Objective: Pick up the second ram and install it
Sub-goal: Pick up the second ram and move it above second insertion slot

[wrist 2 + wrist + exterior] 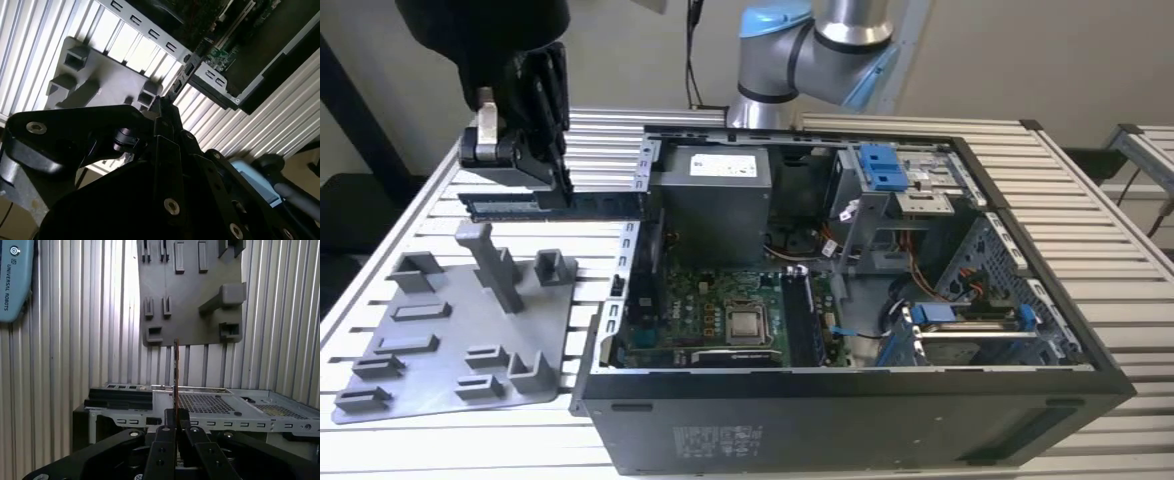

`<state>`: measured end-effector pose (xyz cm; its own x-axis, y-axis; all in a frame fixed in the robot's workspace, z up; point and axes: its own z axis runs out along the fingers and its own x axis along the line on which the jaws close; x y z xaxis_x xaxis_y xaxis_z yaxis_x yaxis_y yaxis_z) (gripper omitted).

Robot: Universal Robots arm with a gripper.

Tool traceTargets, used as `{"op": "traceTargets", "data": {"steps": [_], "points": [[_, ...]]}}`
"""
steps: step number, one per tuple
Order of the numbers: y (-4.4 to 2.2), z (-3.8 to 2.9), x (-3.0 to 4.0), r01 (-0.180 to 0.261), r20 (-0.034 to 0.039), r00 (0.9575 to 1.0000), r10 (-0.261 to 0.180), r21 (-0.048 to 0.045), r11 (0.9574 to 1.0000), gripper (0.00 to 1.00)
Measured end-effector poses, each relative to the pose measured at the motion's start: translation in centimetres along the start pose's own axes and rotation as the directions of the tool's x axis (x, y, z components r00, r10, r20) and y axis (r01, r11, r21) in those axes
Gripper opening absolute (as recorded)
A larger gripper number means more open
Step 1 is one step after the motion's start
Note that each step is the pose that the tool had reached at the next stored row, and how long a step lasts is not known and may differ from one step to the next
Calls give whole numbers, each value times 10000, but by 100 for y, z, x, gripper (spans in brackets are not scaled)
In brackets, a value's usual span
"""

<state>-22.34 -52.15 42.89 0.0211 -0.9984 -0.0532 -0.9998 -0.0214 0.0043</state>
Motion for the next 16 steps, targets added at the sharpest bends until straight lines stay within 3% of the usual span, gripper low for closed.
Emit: {"op": "traceTargets", "data": {"steps": [12, 16], "points": [[-145, 3, -6, -577, 4, 9983, 577, 31, 9983, 14], [-280, 3, -16, -605, 3, 9982, 605, 32, 9982, 14]]}}
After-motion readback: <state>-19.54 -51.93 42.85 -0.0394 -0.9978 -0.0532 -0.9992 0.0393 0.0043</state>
